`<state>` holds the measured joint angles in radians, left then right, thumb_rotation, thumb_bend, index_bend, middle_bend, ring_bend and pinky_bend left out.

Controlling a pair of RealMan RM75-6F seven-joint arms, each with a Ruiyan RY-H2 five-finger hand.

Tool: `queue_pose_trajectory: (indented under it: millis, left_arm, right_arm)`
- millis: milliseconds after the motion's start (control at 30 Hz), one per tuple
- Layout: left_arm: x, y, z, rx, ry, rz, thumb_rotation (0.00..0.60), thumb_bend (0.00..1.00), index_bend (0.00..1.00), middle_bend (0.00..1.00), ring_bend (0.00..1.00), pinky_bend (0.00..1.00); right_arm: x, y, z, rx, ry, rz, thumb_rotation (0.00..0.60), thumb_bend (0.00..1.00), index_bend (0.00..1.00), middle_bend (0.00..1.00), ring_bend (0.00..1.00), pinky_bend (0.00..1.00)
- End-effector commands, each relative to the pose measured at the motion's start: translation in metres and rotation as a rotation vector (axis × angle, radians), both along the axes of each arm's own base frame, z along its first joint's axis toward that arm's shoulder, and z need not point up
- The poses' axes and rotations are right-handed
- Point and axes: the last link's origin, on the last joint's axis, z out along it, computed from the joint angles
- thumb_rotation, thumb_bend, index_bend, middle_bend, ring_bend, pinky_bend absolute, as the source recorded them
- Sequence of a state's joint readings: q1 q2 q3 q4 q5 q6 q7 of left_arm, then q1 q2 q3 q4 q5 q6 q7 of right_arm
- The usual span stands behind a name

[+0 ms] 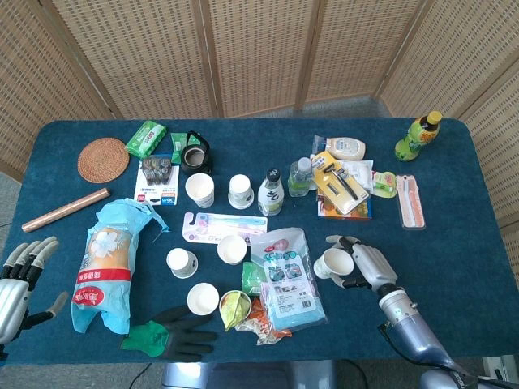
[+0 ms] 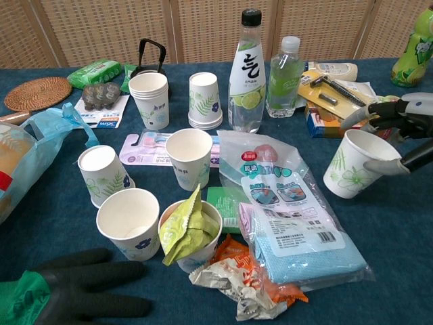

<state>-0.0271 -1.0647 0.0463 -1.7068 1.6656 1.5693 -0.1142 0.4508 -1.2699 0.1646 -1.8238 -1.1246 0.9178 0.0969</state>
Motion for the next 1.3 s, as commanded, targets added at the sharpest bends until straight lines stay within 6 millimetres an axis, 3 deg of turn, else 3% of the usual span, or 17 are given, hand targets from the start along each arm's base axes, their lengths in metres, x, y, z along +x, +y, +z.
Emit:
queue_pose_trajectory:
  millis: [33,133,300,567,767,867,967,1133,1300]
  left_arm:
    - [0.001,0.0,0.0,0.001,0.0,-0.002,0.6,0.39,0.0,0.1,0.09,0.02]
    - [0.002,0.0,0.0,0.001,0.001,-0.003,0.6,0.39,0.0,0.1,0.09,0.02]
    - [0.003,-0.001,0.002,0.006,0.006,-0.005,0.6,0.39,0.0,0.1,0.09,0.02]
    - [0.004,-0.002,0.004,0.012,0.011,-0.001,0.6,0.39,0.0,0.1,0.09,0.02]
    - [0.005,-0.003,0.003,0.01,0.009,-0.004,0.6,0.39,0.0,0.1,0.09,0.02]
    - [0.005,-0.003,0.005,0.016,0.008,-0.008,0.6,0.39,0.0,0.1,0.09,0.02]
    - [0.005,-0.003,0.006,0.023,0.007,-0.011,0.6,0.39,0.0,0.1,0.09,0.02]
    - [0.005,-0.004,0.005,0.019,0.002,-0.016,0.6,0.39,0.0,0.1,0.09,0.02]
    - [0.006,-0.004,0.003,0.014,-0.003,-0.021,0.6,0.39,0.0,0.1,0.09,0.02]
  right_arm:
    - [0.0,-0.01,0.003,0.023,-0.194,-0.065,0.6,0.36,0.19,0.34,0.15,0.3]
    - [-0.003,-0.016,0.0,0.019,-0.311,-0.108,0.6,0.35,0.18,0.34,0.15,0.29]
    - [-0.013,-0.022,-0.008,0.017,-0.433,-0.147,0.6,0.34,0.17,0.34,0.13,0.19]
    - [-0.039,-0.027,-0.016,0.042,-0.425,-0.157,0.6,0.34,0.15,0.31,0.06,0.01]
    - [-0.059,-0.023,-0.018,0.053,-0.352,-0.158,0.6,0.35,0.08,0.22,0.0,0.0]
    - [-0.068,-0.021,-0.01,0.035,-0.295,-0.147,0.6,0.35,0.01,0.1,0.0,0.0]
    - [-0.074,-0.018,0.004,-0.013,-0.229,-0.123,0.6,0.37,0.0,0.01,0.0,0.0]
    - [-0.075,-0.014,0.034,-0.069,-0.077,-0.074,0.6,0.37,0.0,0.0,0.0,0.0]
    - [-0.067,-0.008,0.048,-0.093,0.07,-0.019,0.6,0.38,0.0,0.0,0.0,0.0]
